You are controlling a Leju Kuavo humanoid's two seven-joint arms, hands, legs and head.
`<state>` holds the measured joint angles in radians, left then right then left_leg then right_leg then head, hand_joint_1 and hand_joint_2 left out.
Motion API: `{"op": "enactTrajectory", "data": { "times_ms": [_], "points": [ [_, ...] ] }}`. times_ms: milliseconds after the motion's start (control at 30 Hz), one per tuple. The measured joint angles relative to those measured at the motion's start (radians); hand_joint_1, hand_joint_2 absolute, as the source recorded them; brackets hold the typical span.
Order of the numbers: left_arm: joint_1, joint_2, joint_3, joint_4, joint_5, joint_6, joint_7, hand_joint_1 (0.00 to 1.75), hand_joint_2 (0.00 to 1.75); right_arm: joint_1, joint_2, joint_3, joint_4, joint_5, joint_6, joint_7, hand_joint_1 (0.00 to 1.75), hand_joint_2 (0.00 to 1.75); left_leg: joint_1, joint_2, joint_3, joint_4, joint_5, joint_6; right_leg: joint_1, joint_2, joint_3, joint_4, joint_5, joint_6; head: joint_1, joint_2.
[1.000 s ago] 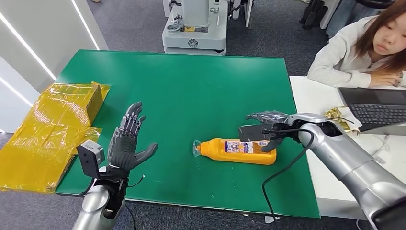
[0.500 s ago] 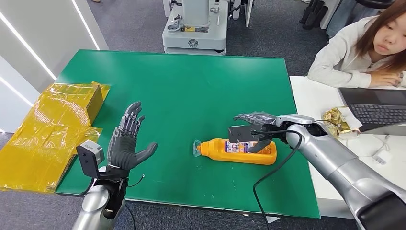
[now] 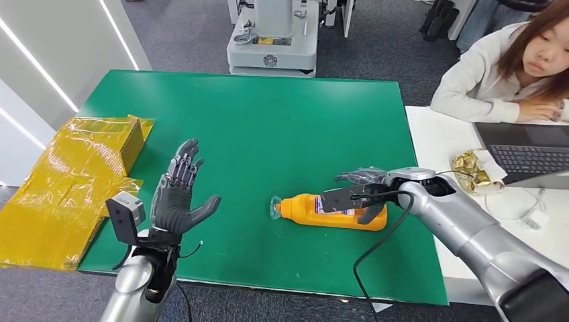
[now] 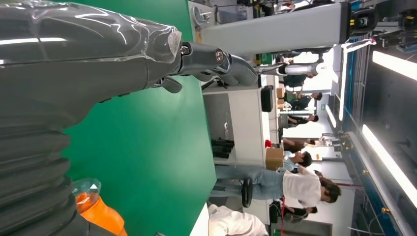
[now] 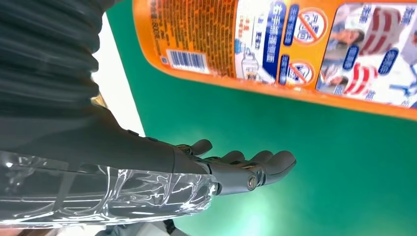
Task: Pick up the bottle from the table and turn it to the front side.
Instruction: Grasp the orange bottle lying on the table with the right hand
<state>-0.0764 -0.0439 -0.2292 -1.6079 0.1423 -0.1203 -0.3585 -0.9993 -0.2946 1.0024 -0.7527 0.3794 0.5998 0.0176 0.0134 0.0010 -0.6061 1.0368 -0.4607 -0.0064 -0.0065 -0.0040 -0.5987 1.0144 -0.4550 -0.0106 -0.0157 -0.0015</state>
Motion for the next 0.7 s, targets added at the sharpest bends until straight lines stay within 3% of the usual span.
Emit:
{"op": "enactTrajectory", "data": {
  "times_ms": [367, 700],
  "points": [
    [-0.006, 0.0, 0.0, 0.009, 0.009, -0.004, 0.0, 0.0, 1.75, 0.018, -0.004, 0.028, 0.0, 0.012, -0.004, 0.011, 0.0, 1.75, 0.0, 0.0, 0.0, 0.0, 0.0, 0.0, 0.0, 0.0, 0.0, 0.0, 0.0, 0.0, 0.0, 0.0],
    [-0.021, 0.0, 0.0, 0.026, 0.013, -0.007, 0.0, 0.0, 1.75, 0.098, -0.027, 0.03, -0.002, 0.028, -0.07, 0.016, 0.0, 1.75, 0.0, 0.0, 0.0, 0.0, 0.0, 0.0, 0.0, 0.0, 0.0, 0.0, 0.0, 0.0, 0.0, 0.0]
  ]
}}
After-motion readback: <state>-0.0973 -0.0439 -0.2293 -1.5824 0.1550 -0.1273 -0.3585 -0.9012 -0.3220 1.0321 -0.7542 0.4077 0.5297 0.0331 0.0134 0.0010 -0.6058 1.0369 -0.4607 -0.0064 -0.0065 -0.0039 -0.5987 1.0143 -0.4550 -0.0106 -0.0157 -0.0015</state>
